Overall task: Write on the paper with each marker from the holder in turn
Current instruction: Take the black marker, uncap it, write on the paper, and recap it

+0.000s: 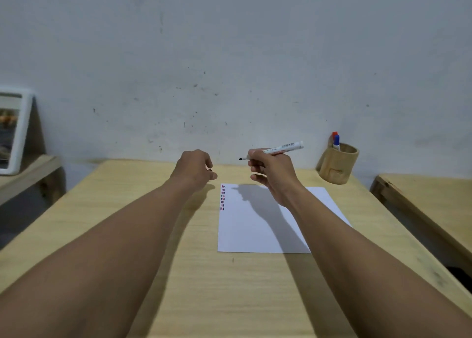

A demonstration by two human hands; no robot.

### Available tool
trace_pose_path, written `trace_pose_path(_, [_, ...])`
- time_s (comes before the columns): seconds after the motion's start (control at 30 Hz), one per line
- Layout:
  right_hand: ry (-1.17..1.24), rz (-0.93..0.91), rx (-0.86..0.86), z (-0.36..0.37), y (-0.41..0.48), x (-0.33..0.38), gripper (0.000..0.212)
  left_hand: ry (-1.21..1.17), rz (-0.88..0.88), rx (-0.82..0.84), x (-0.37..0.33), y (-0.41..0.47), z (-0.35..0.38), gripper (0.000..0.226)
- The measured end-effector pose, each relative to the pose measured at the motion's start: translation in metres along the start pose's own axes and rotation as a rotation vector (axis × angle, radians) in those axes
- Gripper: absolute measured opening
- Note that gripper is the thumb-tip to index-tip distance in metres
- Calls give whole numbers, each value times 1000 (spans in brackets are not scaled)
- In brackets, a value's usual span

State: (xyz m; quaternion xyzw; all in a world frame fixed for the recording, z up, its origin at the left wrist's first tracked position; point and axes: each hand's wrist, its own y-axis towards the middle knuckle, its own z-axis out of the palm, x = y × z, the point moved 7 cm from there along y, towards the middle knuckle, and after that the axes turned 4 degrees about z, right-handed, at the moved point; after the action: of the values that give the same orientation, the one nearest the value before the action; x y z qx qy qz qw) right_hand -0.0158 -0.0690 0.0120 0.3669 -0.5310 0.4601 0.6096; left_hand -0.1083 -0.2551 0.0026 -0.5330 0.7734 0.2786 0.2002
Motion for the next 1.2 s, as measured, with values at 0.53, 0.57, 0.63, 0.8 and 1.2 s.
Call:
trace_pose_path(0.53, [-136, 19, -15, 8, 1, -30, 8, 263, 45, -36, 15, -16, 25, 41])
trace_pose_path(0.57, [-149, 19, -16, 9, -2, -33, 9, 275, 45, -60, 16, -22, 24, 40])
trace_pose_path(0.63, [-191, 7, -24, 12, -7, -39, 9, 270, 39, -81, 20, -37, 24, 41])
trace_pose_path(0.8, [-391, -47, -82, 20, -20, -58, 10, 356, 60, 18, 30, -65, 39, 38])
trace_pose_path(1.2, [-740, -151, -142, 29, -27, -69, 28, 466, 77, 208, 37, -74, 56, 56])
